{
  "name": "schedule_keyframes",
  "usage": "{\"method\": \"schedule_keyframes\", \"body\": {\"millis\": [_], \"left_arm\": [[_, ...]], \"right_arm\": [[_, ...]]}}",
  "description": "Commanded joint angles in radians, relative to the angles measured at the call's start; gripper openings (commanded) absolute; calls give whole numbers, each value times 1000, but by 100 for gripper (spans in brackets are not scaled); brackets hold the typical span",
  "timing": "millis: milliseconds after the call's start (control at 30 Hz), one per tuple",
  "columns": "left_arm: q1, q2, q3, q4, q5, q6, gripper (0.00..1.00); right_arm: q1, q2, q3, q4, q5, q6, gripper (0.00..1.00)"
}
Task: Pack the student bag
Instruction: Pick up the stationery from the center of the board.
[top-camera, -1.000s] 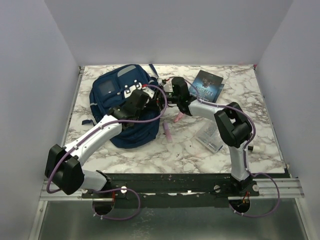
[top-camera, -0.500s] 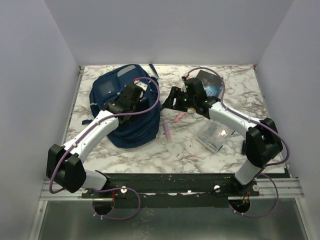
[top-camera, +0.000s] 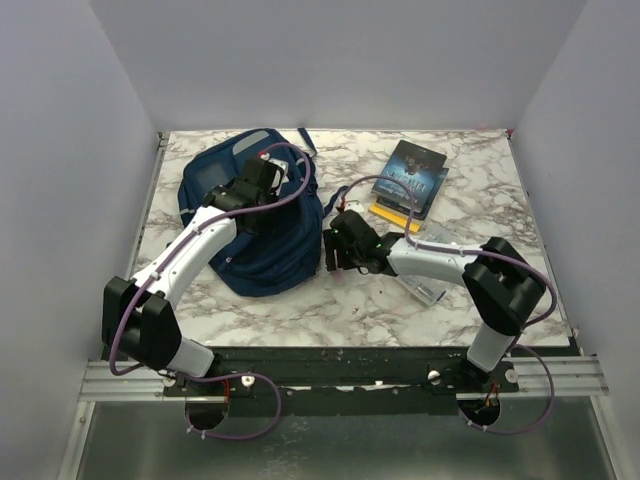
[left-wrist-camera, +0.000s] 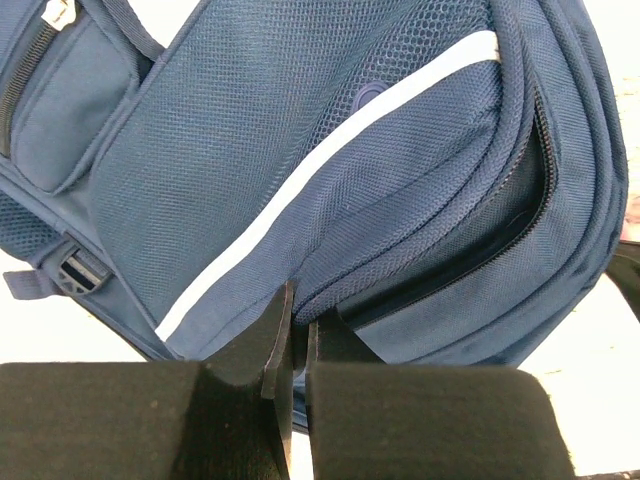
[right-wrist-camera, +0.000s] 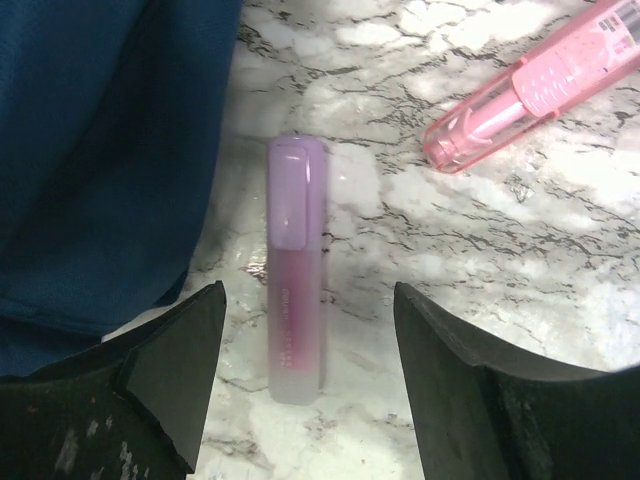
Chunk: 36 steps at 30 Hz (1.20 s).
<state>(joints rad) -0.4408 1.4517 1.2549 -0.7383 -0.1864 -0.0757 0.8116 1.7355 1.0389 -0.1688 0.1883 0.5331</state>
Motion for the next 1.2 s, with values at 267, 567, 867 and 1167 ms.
{"method": "schedule_keyframes", "body": {"millis": [267,567,867,1167], "left_arm": [[22,8,31,-12,132,-55,0],[41,-24,36,-7,170,-70,0],[77,-46,26,15,243,-88,0],[92,-23,52,2,323,-112,0]], "right_arm": [[117,58,-119,35,302,47,56],[116,-12,-201,80,309,67,32],[115,-119,-236,115,246,81,1],[115,-272,-168,104,6,223,0]]}}
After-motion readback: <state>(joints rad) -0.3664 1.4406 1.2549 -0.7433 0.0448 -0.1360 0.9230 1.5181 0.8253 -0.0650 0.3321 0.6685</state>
